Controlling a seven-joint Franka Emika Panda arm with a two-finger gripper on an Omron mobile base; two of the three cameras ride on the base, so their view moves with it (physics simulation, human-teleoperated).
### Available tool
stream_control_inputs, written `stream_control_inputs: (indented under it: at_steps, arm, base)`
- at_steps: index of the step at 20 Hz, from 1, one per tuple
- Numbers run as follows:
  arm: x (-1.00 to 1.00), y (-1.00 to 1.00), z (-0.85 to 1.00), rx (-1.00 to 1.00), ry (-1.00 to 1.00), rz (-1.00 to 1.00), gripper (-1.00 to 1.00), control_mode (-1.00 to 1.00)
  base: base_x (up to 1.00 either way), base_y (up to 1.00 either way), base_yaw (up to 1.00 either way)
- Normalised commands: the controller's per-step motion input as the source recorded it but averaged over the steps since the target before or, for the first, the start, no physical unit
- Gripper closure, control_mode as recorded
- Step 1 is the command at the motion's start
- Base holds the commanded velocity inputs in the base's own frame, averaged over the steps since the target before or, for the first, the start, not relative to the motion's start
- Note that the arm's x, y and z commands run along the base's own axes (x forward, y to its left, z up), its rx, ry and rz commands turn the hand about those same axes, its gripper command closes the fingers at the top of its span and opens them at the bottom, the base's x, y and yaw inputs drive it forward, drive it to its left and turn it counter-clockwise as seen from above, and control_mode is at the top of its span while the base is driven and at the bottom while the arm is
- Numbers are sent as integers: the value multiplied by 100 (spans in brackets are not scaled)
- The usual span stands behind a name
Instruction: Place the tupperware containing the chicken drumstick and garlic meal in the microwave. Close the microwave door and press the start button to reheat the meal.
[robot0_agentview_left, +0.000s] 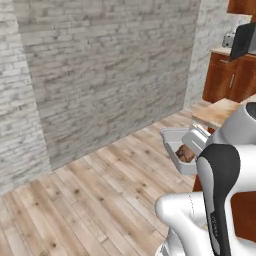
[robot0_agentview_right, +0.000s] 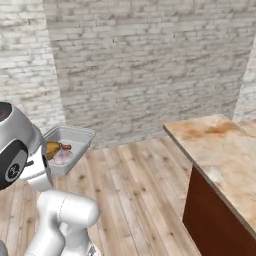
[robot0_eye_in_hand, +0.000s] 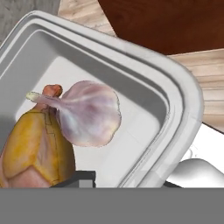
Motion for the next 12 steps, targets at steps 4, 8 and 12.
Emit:
stream_control_inputs:
  at_steps: [4, 8, 12]
  arm:
    - [0, 0, 0, 0, 0, 0, 100, 100]
    - [0, 0, 0, 0, 0, 0, 100, 100]
    - [0, 0, 0, 0, 0, 0, 100, 100]
  base:
    - [100, 43, -39]
    - [100, 45, -43]
    - [100, 58, -45]
